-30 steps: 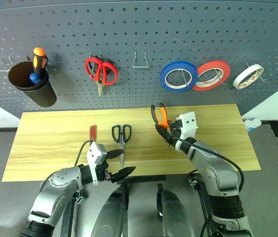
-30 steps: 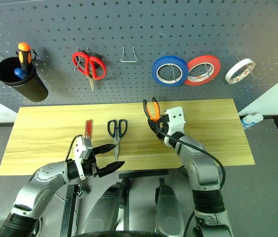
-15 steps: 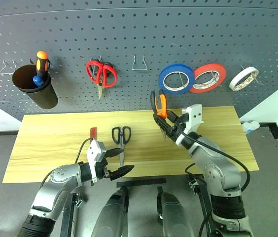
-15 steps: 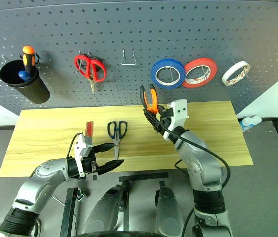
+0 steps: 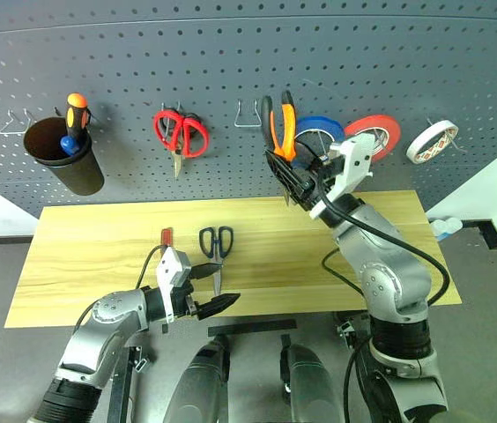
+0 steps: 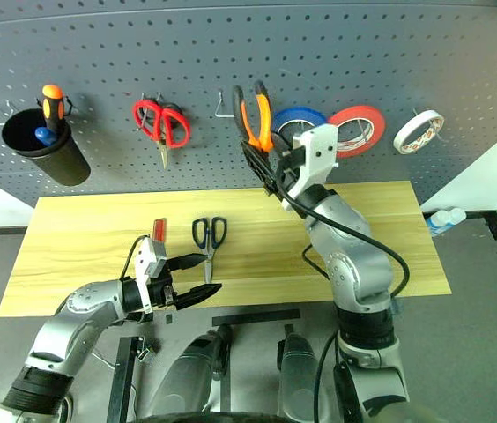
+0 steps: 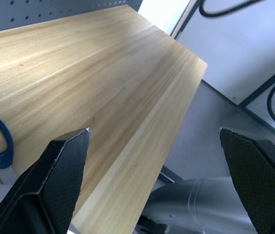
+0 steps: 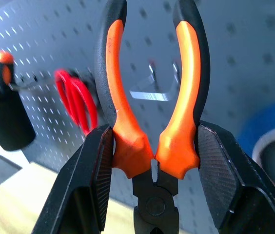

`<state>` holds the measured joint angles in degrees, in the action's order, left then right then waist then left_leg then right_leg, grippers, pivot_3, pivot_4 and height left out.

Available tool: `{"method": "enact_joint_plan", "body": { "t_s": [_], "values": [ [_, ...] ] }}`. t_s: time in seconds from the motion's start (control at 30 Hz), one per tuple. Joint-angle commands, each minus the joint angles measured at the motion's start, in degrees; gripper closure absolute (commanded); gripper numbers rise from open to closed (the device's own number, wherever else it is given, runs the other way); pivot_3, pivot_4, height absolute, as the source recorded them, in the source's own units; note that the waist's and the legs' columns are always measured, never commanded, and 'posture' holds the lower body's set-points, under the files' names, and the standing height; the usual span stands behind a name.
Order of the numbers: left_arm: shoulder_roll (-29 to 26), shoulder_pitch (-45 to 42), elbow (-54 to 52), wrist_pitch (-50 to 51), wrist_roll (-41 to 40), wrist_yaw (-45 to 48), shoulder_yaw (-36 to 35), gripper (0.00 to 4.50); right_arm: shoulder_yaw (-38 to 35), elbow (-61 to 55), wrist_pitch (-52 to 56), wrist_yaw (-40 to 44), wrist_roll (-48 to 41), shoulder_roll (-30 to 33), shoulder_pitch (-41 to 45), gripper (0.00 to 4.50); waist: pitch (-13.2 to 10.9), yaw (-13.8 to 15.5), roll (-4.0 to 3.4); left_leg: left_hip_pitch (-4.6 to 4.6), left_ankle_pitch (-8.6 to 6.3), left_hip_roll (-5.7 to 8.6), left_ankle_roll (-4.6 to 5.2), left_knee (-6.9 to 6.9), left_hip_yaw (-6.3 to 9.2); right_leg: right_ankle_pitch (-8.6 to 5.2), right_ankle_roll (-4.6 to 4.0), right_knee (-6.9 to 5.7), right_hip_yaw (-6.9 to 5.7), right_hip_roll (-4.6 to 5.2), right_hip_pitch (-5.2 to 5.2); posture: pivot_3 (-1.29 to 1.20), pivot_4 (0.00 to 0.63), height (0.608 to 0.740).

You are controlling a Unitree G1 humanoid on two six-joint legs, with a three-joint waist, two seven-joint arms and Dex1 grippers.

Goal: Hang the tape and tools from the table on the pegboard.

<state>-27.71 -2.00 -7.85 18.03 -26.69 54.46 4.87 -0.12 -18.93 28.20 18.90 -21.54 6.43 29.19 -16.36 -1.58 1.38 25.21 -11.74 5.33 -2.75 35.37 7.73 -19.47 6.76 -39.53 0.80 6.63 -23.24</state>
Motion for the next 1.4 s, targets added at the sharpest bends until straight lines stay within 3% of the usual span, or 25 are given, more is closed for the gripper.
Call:
{"method": "enact_joint_plan", "body": {
  "t_s": [0.03, 0.63, 1.4],
  "values": [
    [0.59, 0.25, -0.46, -1.1, 0.18, 0.21, -0.03, 0.08, 1.07, 2.02, -3.91, -0.72, 1.25, -1.71, 3.37, 2.36, 0.02, -0.43, 0.0, 0.0, 0.0, 0.0, 0.0, 0.02, 0.0, 0.0, 0.0, -0.01, 0.0, 0.0, 0.0, 0.02, 0.223, 0.738],
    [2.23, 1.85, -1.01, -1.52, 0.97, -0.54, -0.06, 0.08, 1.28, 27.49, -19.27, -3.24, 9.11, -6.28, 20.32, 2.36, 0.03, -0.97, -0.01, -0.01, 0.07, -0.09, 0.01, 0.63, 0.03, 0.19, -0.15, -0.61, 0.04, -0.25, -0.05, 0.03, 0.219, 0.738],
    [3.28, 1.9, -0.51, -2.15, 1.58, -0.34, 0.66, 0.08, -0.61, 36.84, -26.83, -7.58, 11.07, -8.47, 33.06, 2.36, 0.06, -1.03, -0.04, -0.01, 0.48, -1.06, -0.38, 0.55, 0.04, 0.94, -0.76, -0.63, 0.12, -1.27, -0.28, 0.03, 0.194, 0.738]
  ]
}}
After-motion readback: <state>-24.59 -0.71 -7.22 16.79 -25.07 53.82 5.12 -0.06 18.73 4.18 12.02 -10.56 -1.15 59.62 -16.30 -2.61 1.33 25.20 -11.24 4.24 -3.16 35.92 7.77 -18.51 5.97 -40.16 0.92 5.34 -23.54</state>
